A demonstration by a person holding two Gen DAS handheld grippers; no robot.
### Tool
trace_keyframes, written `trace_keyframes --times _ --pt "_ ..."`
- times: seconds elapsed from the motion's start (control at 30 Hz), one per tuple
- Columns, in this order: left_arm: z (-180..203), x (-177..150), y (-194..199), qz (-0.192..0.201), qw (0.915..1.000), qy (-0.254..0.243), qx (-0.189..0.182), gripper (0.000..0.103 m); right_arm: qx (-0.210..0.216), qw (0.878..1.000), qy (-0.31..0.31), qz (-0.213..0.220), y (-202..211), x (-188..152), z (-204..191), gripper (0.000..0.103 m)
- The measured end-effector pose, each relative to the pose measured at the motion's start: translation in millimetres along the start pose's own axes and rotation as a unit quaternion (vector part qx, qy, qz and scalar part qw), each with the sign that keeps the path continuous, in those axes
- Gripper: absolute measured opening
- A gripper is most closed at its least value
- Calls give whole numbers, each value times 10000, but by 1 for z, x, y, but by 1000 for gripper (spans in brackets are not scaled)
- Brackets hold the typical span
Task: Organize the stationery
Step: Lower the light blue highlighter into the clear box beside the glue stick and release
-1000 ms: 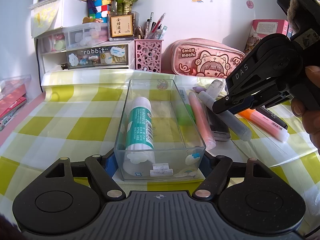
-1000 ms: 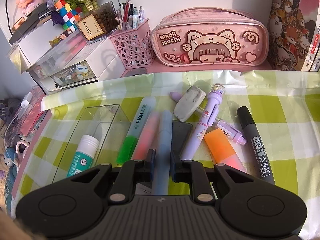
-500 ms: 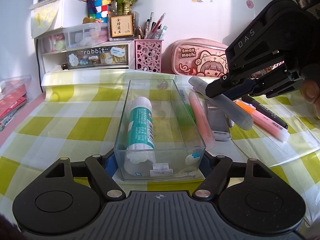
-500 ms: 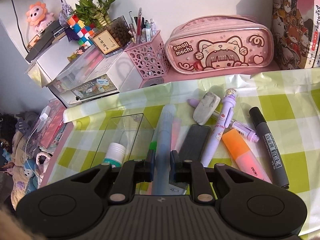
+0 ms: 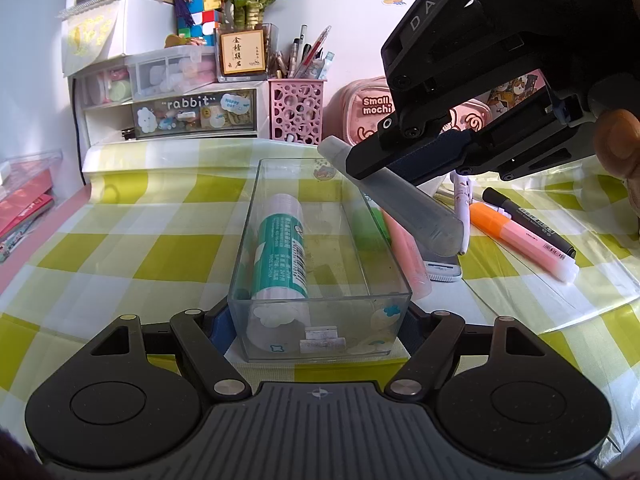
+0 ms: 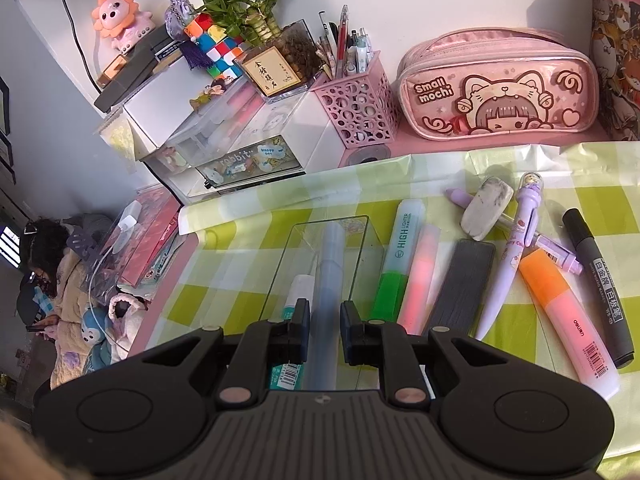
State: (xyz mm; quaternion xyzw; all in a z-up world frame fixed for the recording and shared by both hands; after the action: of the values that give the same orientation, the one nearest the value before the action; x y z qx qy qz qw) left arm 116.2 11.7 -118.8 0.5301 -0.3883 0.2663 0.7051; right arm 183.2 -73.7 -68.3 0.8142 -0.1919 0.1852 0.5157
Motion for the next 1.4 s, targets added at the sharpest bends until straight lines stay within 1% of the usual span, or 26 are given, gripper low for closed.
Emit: trace_keyframes --times 0.37,0.8,1.0,1.4 --pt "0 0 0 1 10000 -2 -1 75 67 10000 20 -54 -2 -3 -7 3" --pt "0 0 0 -3 10000 -15 22 75 135 9996 237 -108 -5 -10 -23 3" --pt "3 -1 1 34 9998 -97 181 74 -111 9988 440 -166 -13 -11 -33 3" --pt "3 -3 2 83 9998 -57 197 73 -616 9962 499 -368 -30 -7 -30 3"
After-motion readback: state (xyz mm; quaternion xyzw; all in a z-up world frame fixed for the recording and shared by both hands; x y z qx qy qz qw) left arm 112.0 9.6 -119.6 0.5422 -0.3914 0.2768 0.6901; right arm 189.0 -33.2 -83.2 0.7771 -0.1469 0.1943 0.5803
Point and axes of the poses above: each gripper's, at about its wrist camera, not at the fingertips, and y roughly against the way its jaws point, z to its right, x to its top, the point moved 7 cm from there along -y, roughly the way its jaws point, and after that the axes turned 13 degrees about -x, right-handed, at the moved point
